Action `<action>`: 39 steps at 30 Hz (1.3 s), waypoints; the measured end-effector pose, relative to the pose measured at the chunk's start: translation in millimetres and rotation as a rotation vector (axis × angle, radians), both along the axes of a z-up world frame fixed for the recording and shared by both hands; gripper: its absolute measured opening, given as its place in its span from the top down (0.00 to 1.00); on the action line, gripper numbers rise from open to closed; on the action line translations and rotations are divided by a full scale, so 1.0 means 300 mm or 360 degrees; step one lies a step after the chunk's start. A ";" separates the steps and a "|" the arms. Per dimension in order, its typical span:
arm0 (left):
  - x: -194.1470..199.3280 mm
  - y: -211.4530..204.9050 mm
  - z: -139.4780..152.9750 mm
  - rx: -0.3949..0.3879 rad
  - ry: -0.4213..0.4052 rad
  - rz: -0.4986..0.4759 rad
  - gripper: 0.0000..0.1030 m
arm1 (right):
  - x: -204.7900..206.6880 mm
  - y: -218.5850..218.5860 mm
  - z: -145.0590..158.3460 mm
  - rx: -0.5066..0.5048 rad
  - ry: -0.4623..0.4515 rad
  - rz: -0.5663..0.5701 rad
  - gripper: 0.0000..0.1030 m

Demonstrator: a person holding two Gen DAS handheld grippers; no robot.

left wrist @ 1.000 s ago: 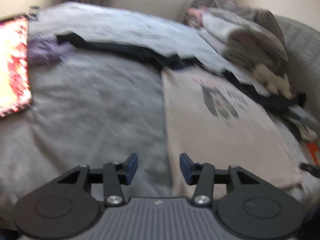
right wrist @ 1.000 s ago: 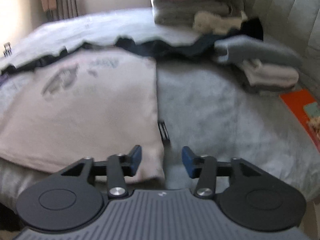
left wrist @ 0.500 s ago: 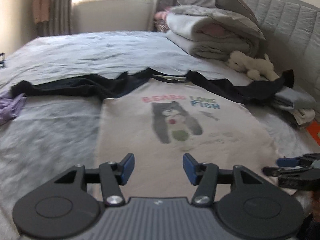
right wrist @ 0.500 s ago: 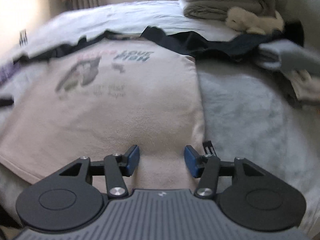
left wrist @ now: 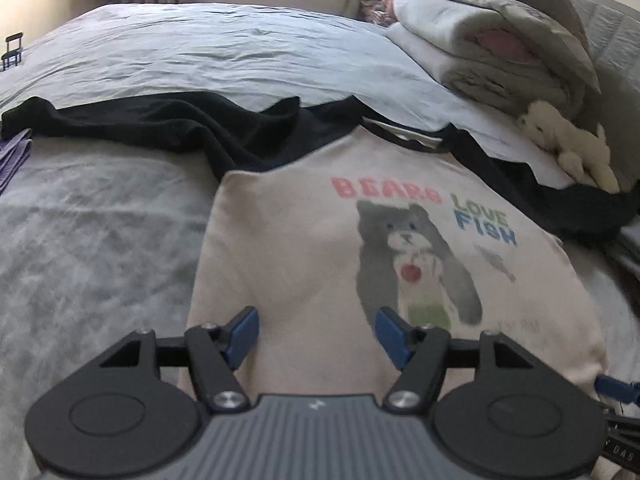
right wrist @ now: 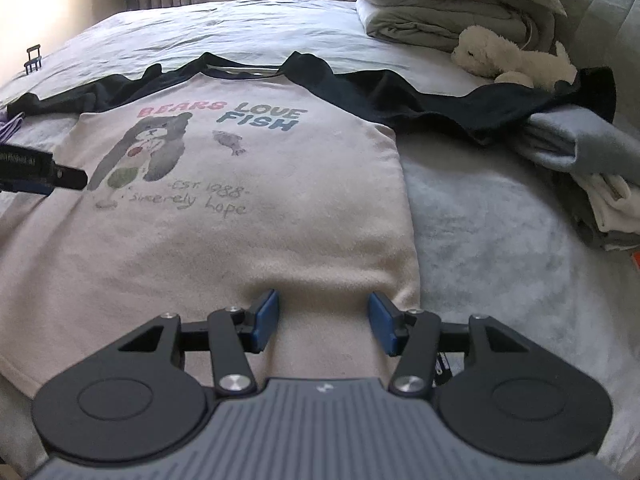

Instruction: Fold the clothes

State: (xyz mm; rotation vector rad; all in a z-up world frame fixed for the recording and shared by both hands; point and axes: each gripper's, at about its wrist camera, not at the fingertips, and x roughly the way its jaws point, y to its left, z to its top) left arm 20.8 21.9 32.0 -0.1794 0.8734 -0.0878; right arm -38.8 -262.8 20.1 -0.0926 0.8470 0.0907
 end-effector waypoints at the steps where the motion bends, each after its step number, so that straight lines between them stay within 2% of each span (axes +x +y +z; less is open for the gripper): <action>1: 0.011 0.002 -0.003 0.0003 0.0009 0.0011 0.35 | 0.010 -0.003 0.000 0.0013 0.0008 -0.0004 0.47; 7: 0.045 0.008 -0.009 0.0013 0.0015 0.0027 0.35 | 0.126 0.014 0.006 -0.0010 0.0072 0.0043 0.45; 13: 0.056 0.023 -0.014 0.0015 0.0003 0.0038 0.35 | 0.185 0.017 0.001 0.0000 0.0080 0.0033 0.43; 22: 0.029 0.086 -0.005 -0.0017 -0.0001 0.0083 0.35 | 0.155 0.045 0.017 -0.0066 -0.0047 0.0039 0.43; 28: 0.011 0.214 0.025 -0.0115 0.0045 0.0224 0.34 | 0.142 0.072 0.014 -0.0112 -0.0122 -0.0005 0.43; 32: -0.001 0.300 0.045 -0.0181 0.0076 0.0319 0.37 | 0.130 0.107 0.024 -0.0157 -0.0183 0.0044 0.43; 34: -0.007 0.344 0.055 -0.0214 0.0091 0.0367 0.37 | 0.132 0.132 0.031 -0.0123 -0.0187 0.0086 0.43; 36: 0.002 0.351 0.057 -0.0178 0.0105 0.0359 0.37 | 0.144 0.162 0.041 -0.0052 -0.0167 0.0118 0.43; 39: 0.009 0.363 0.058 -0.0195 0.0131 0.0357 0.36 | 0.172 0.235 0.065 0.0046 -0.0150 0.0168 0.43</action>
